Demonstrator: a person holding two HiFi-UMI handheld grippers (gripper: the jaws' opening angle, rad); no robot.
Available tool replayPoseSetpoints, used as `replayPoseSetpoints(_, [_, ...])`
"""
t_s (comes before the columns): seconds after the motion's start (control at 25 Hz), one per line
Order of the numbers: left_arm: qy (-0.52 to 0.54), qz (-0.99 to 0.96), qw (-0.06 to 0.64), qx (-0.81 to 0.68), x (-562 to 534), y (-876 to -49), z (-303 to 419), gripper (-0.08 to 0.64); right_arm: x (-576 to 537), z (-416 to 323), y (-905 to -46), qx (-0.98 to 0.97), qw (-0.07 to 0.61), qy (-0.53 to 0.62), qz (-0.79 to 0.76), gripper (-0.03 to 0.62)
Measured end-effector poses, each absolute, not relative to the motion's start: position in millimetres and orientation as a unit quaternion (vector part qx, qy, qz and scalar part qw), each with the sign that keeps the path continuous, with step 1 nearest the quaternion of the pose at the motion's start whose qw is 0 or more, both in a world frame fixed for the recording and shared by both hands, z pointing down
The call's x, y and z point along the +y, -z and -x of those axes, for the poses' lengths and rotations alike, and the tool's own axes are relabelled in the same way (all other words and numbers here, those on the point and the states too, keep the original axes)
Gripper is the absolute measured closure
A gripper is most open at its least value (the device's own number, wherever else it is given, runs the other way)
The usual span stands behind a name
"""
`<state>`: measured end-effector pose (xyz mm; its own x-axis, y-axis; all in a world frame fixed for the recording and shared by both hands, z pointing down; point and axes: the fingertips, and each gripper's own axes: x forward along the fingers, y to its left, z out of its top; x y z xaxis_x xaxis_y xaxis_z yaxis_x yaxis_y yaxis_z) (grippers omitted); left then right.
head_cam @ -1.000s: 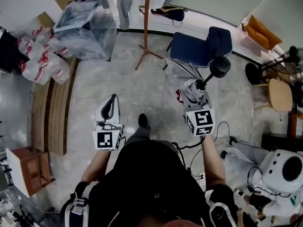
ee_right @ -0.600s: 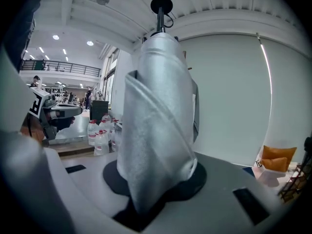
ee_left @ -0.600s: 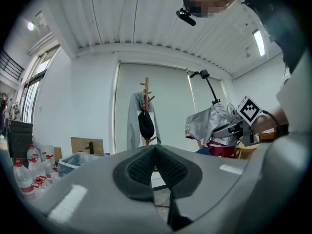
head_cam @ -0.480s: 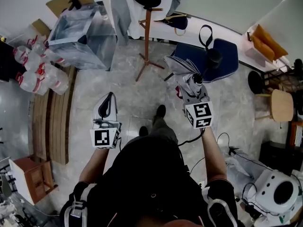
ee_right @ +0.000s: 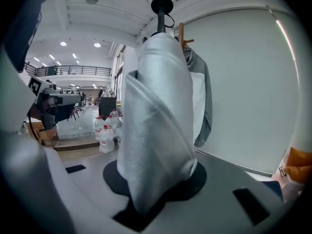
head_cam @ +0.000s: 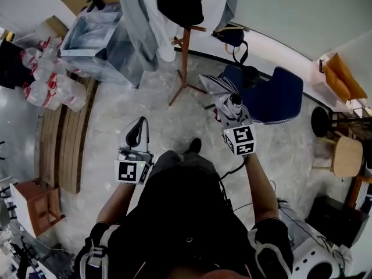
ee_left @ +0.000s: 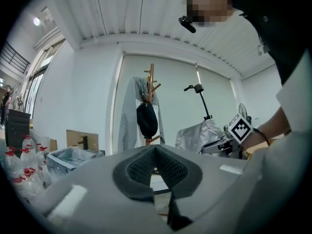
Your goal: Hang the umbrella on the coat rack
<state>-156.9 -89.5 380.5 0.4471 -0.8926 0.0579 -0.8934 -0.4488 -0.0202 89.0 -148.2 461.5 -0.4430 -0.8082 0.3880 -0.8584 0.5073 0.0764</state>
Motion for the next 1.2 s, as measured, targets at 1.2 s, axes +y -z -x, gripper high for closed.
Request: replayPoseSetpoints(1.2, [-0.056,-0.907,0.009,-0.417,-190.7,-434.7,62.6,0.56,-282.8,-73.9,-623.2,-0.868,0.217,-0.134,-0.426,0.492])
